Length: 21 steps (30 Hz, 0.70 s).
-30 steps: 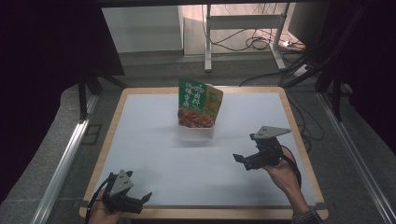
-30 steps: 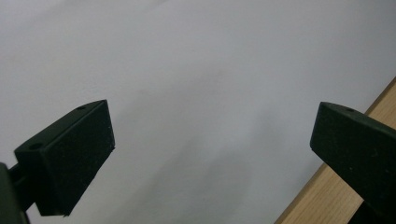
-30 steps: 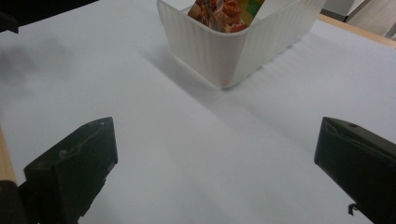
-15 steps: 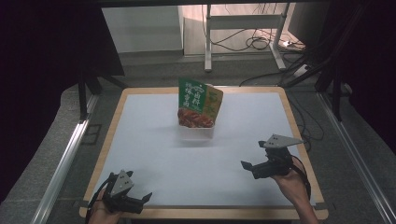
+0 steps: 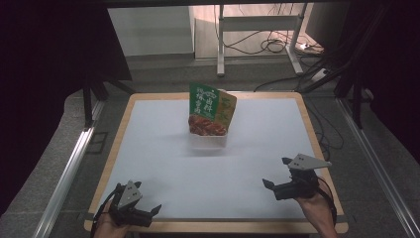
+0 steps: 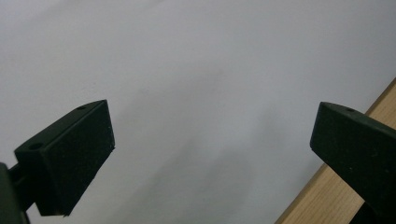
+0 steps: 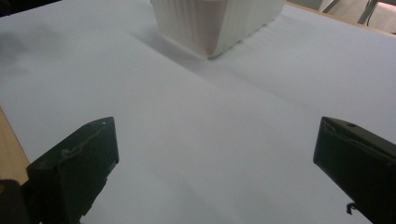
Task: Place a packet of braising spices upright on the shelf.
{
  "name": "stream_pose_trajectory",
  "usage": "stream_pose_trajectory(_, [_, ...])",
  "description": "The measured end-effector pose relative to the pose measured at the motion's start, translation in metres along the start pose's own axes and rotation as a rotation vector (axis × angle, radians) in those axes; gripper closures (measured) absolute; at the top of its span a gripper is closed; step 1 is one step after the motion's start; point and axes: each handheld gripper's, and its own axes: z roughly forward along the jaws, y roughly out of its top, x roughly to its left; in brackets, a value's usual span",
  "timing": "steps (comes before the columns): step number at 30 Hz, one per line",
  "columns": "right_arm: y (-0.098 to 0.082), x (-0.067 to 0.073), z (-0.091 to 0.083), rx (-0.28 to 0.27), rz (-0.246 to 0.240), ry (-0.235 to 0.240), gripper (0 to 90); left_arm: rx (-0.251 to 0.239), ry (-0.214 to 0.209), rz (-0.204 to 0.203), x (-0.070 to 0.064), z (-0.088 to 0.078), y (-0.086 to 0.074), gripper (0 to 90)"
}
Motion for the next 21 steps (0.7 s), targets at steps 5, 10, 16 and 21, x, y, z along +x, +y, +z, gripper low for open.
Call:
stream_pose_trajectory(5, [-0.011,0.0,-0.006,-0.009,0.009,-0.01,0.1,0.001,0.0,0.0,0.0,0.0,0.0,0.0])
stream_pose_trajectory(10, [-0.02,0.0,-0.012,-0.014,0.017,-0.027,0.1,0.003,0.001,0.004,0.0,0.0,0.0,0.0])
stream_pose_trajectory(16, [-0.031,-0.003,-0.015,-0.006,0.034,-0.039,0.1,0.004,0.002,0.004,0.0,0.001,0.0,0.0])
stream_pose_trajectory(21, [-0.04,-0.006,-0.015,0.013,0.061,-0.043,0.1,0.006,0.002,0.006,-0.001,0.001,0.0,0.0])
